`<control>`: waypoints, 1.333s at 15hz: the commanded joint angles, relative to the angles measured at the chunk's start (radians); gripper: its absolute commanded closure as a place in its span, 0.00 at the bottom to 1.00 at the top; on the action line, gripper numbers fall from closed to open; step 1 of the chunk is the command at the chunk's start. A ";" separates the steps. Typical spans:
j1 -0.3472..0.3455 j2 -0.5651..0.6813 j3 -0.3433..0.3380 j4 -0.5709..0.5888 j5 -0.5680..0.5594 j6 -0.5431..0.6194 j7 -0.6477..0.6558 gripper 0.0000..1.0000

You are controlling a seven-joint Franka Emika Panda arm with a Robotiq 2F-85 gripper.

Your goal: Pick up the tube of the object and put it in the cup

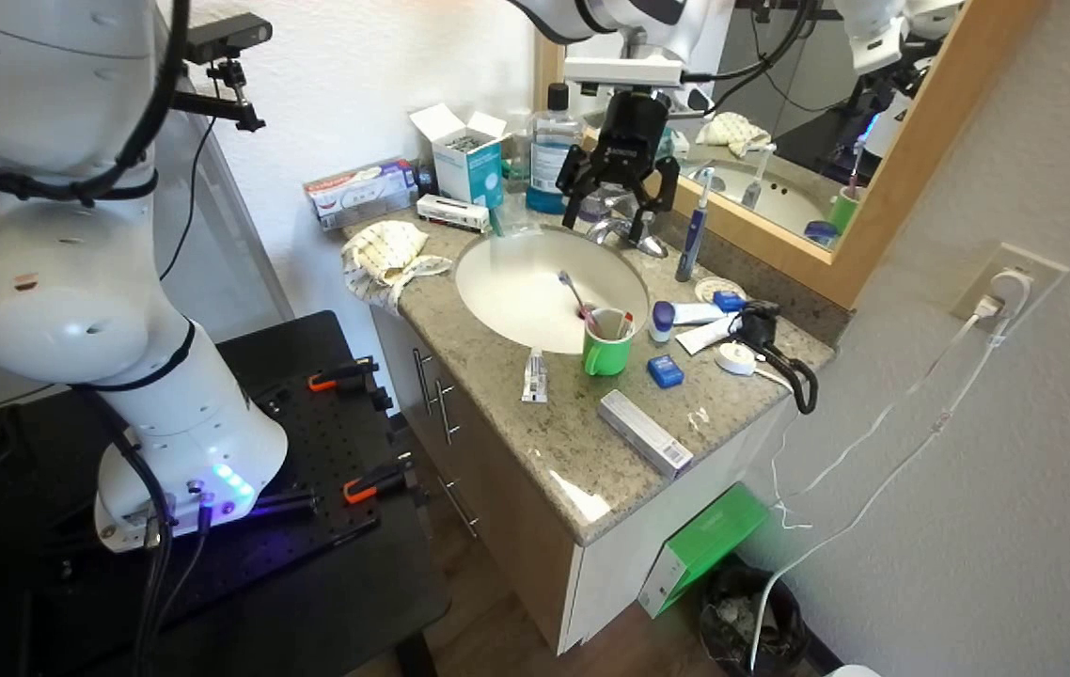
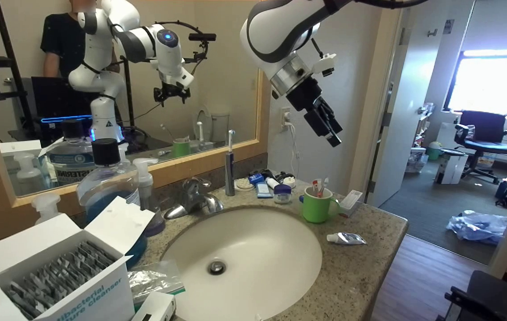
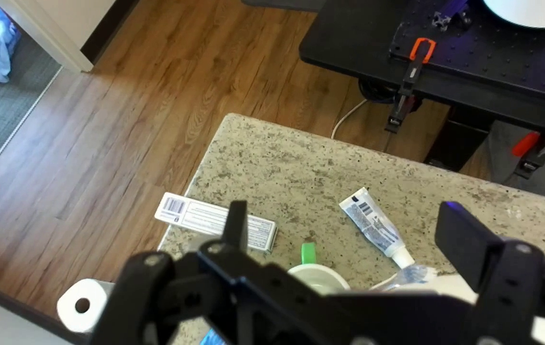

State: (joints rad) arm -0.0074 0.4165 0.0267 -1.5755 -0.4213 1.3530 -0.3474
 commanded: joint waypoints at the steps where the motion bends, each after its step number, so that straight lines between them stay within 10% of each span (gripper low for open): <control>1: -0.003 -0.177 0.017 -0.244 0.025 0.124 0.032 0.00; 14: 0.004 -0.522 -0.011 -0.788 0.034 0.590 0.092 0.00; 20: 0.008 -0.448 -0.010 -0.711 0.019 0.534 0.066 0.00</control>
